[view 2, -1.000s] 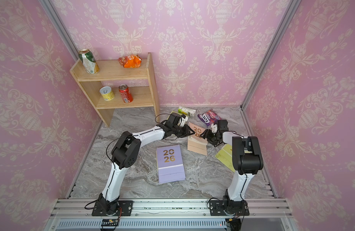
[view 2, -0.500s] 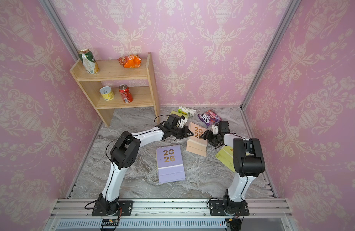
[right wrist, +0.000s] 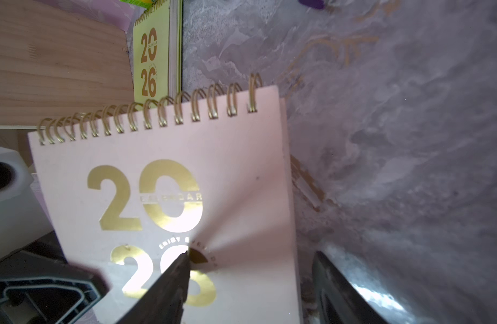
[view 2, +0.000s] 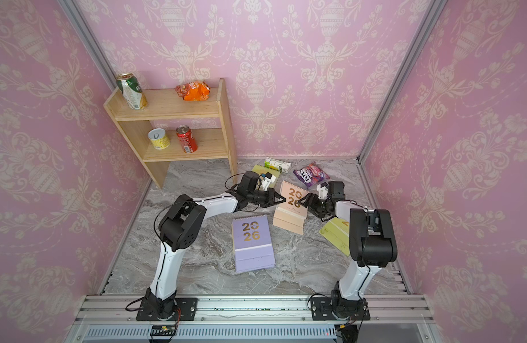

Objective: Stack the calendars
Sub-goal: Pick up the calendar at the center of the board.

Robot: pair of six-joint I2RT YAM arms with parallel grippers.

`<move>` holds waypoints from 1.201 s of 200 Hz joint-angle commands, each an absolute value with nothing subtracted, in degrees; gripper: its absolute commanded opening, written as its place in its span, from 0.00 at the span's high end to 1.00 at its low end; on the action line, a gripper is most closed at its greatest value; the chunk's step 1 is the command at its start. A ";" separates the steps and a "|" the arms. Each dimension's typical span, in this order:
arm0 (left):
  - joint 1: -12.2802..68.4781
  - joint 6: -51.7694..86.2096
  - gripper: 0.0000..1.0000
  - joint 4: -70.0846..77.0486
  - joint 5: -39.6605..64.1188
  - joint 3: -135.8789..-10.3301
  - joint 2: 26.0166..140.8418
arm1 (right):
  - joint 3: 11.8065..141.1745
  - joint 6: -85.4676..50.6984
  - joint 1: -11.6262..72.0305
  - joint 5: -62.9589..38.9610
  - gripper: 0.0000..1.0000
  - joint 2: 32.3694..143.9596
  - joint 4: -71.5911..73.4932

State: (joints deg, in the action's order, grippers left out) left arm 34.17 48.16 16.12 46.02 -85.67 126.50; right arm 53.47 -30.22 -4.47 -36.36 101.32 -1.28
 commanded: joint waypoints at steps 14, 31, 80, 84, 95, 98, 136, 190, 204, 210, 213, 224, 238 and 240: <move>34.10 47.61 1.00 22.65 51.84 -85.48 122.15 | 51.72 -30.75 -5.42 -38.38 0.28 100.70 1.00; 34.01 46.62 1.00 21.38 51.98 -85.76 122.03 | 51.60 -30.76 -5.45 -39.43 0.27 101.12 2.12; 34.01 48.24 1.00 25.53 54.46 -85.15 122.26 | 50.89 -32.01 -5.45 -43.52 0.25 102.45 6.88; 33.97 48.32 1.00 25.75 54.58 -85.14 122.33 | 50.81 -32.22 -5.37 -43.81 0.25 102.57 7.25; 34.01 48.75 1.00 26.83 55.02 -85.01 122.34 | 50.71 -32.37 -5.37 -44.39 0.25 102.82 7.88; 34.00 48.95 1.00 27.17 55.16 -84.99 122.30 | 50.71 -32.41 -5.38 -44.44 0.25 102.83 7.97; 34.09 51.02 1.00 31.38 56.89 -84.45 122.34 | 50.36 -33.41 -5.36 -46.02 0.25 103.83 10.25; 34.10 53.10 1.00 35.37 58.44 -83.94 122.57 | 49.50 -36.36 -5.36 -48.85 0.30 104.87 14.95; 34.06 53.17 1.00 35.25 58.60 -84.18 122.65 | 49.18 -36.56 -5.36 -49.21 0.38 104.36 15.79; 34.10 53.10 1.00 35.12 58.57 -84.23 122.76 | 49.01 -36.56 -5.36 -49.28 0.44 104.04 16.12; 34.10 53.10 1.00 35.07 58.55 -84.36 122.78 | 48.96 -36.52 -5.36 -49.30 0.46 103.87 16.23; 34.10 53.17 1.00 34.99 58.67 -84.47 122.92 | 48.65 -36.57 -5.36 -49.30 0.52 103.20 16.63; 34.04 53.17 1.00 35.11 58.82 -84.57 122.78 | 48.26 -36.43 -5.36 -49.40 0.57 102.30 16.99; 34.06 53.17 1.00 35.06 58.80 -84.62 122.72 | 48.17 -36.41 -5.36 -49.48 0.57 102.26 16.98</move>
